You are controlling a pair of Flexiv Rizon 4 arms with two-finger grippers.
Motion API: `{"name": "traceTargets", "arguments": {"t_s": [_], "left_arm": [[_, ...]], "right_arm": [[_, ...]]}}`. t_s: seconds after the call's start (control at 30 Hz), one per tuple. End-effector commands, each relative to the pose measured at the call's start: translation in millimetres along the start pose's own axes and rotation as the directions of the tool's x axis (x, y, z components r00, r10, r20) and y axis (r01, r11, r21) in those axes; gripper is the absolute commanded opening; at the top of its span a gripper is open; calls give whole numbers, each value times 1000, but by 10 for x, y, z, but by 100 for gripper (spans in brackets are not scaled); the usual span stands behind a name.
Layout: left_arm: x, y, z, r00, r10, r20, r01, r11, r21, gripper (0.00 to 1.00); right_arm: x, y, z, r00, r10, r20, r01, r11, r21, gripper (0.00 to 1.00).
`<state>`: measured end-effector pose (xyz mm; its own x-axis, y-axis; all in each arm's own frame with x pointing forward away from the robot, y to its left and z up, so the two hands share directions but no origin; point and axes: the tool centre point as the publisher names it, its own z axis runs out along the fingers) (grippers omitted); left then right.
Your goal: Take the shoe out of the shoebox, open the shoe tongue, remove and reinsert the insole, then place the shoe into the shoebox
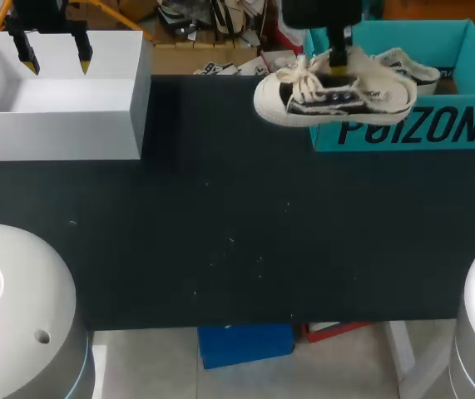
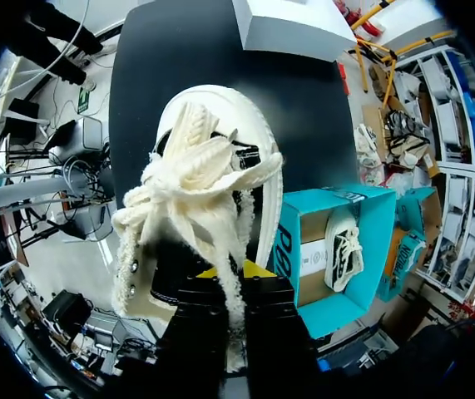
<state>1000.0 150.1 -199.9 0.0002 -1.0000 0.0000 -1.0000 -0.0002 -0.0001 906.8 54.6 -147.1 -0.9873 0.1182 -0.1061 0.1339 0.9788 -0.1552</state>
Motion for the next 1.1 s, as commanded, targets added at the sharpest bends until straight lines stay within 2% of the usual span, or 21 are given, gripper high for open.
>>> {"name": "traceTargets", "arguments": {"t_s": [0.03, 0.2, 0.23, 0.27, 0.33, 0.6, 0.8, 1.1], "left_arm": [[1, 0, 1, 1000, 0, 0, 0, 1000, 0, 100], [1, 0, 1, 1000, 0, 0, 0, 1000, 0, 100], [1, 0, 1, 1000, 0, 0, 0, 1000, 0, 100], [1, 0, 1, 1000, 0, 0, 0, 1000, 0, 100], [1, 0, 1, 1000, 0, 0, 0, 1000, 0, 100], [1, 0, 1, 1000, 0, 0, 0, 1000, 0, 100], [1, 0, 1, 1000, 0, 0, 0, 1000, 0, 100], [1, 0, 1, 1000, 0, 0, 0, 1000, 0, 100]], "right_arm": [[214, 590, 197, 998, -4, 55, 1, 998, 57, 0], [348, 1157, 361, 999, -16, 38, 14, 999, 53, 0], [381, 1260, 397, 999, -26, 41, 23, 997, 75, 0], [417, 1363, 426, 999, -31, 40, 29, 998, 47, 0], [482, 1520, 520, 999, -32, 23, 30, 998, 49, 0], [801, 2075, 963, 1000, -28, -15, 27, 999, -47, 0], [998, 2232, 1315, 999, -39, -29, 37, 998, -60, 0], [1121, 2204, 1642, 995, -56, -87, 52, 997, -56, 0]]}}
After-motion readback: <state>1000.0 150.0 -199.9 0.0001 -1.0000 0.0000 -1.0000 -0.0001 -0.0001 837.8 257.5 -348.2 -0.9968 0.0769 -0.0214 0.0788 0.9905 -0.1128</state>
